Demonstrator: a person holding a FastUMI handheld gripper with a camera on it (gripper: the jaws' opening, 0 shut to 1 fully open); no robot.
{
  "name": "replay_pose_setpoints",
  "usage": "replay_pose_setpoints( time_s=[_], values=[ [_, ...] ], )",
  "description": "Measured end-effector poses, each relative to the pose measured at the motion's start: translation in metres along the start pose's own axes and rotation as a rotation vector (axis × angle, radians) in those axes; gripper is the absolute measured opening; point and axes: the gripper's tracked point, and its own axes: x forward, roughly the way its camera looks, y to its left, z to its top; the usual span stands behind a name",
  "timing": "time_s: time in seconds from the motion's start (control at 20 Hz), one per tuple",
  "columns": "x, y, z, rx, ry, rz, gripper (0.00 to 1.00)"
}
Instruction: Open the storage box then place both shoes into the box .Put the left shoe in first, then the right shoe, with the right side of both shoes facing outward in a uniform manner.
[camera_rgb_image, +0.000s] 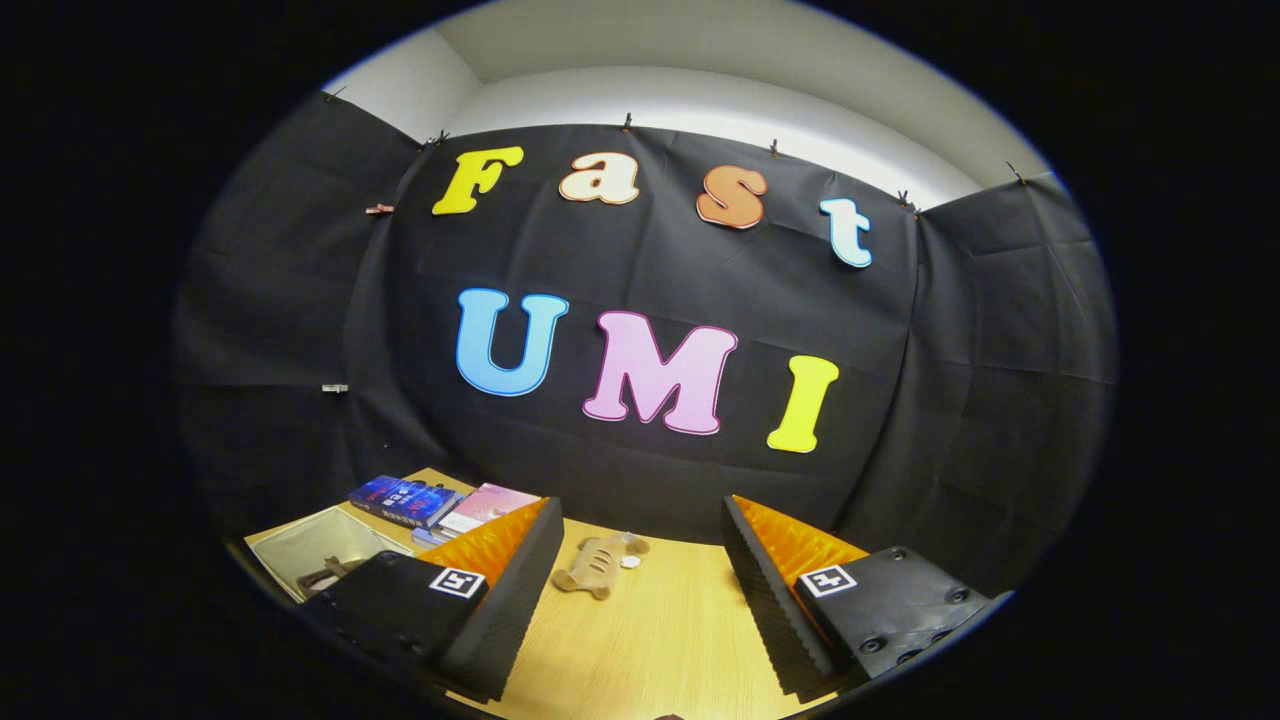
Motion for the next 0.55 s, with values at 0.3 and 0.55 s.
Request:
replay_pose_setpoints(
  time_s=[0.3, 0.55],
  values=[
    [0.0056, 0.0029, 0.0019, 0.006, -0.001, 0.01, 0.98],
    [0.0085, 0.0028, 0.0021, 0.003, 0.002, 0.015, 0.98]
  ],
)
